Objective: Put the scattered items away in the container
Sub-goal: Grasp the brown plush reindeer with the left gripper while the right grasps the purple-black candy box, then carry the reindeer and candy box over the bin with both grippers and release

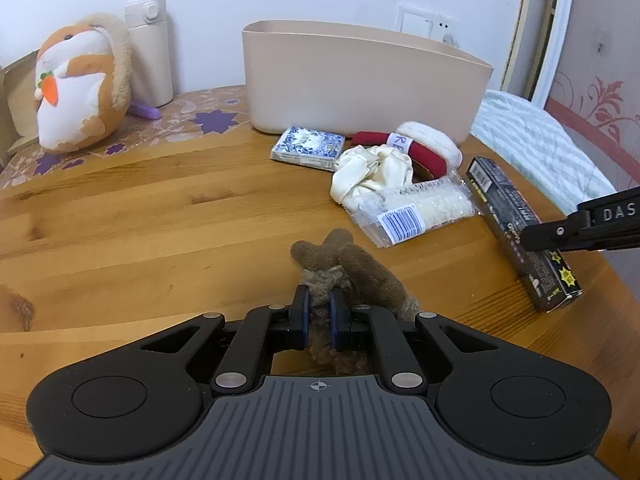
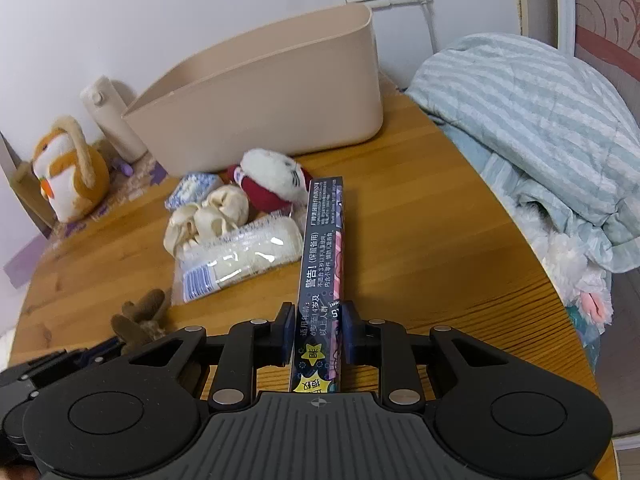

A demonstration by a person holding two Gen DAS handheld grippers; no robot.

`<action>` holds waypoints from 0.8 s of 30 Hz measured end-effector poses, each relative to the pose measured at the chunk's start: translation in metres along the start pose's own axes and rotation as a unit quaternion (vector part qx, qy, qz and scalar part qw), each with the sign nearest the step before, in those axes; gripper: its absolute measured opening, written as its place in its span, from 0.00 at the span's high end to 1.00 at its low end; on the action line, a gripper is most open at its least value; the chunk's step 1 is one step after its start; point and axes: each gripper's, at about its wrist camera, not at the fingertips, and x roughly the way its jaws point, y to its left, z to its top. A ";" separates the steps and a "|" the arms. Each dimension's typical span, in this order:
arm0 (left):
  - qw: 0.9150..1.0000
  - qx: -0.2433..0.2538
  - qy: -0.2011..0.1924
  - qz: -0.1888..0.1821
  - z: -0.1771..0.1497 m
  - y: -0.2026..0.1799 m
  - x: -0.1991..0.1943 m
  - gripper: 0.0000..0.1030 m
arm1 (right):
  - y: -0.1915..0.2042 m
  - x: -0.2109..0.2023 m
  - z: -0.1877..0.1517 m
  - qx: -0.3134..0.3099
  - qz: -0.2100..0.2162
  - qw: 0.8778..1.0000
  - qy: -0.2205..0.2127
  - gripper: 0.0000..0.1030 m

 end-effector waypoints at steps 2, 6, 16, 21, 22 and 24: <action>1.000 -0.003 -0.004 -0.002 0.001 0.000 -0.003 0.91 | -0.001 -0.005 0.001 0.003 0.005 1.000 -0.006 0.78; 1.000 -0.006 -0.016 -0.009 0.005 -0.001 -0.011 0.91 | -0.003 -0.018 0.003 0.012 0.017 1.000 -0.022 0.78; 0.999 -0.007 -0.044 -0.011 0.015 -0.007 -0.027 0.91 | 0.002 -0.046 0.012 0.009 0.040 0.998 -0.056 0.78; 0.998 -0.004 -0.061 -0.014 0.021 -0.009 -0.037 0.91 | 0.003 -0.055 0.016 0.007 0.047 0.997 -0.069 0.78; 0.998 -0.004 -0.065 -0.015 0.023 -0.010 -0.039 0.91 | 0.003 -0.057 0.017 0.007 0.049 0.996 -0.071 0.78; 0.997 -0.002 -0.073 -0.014 0.027 -0.011 -0.044 0.91 | 0.002 -0.060 0.020 0.007 0.052 0.996 -0.075 0.78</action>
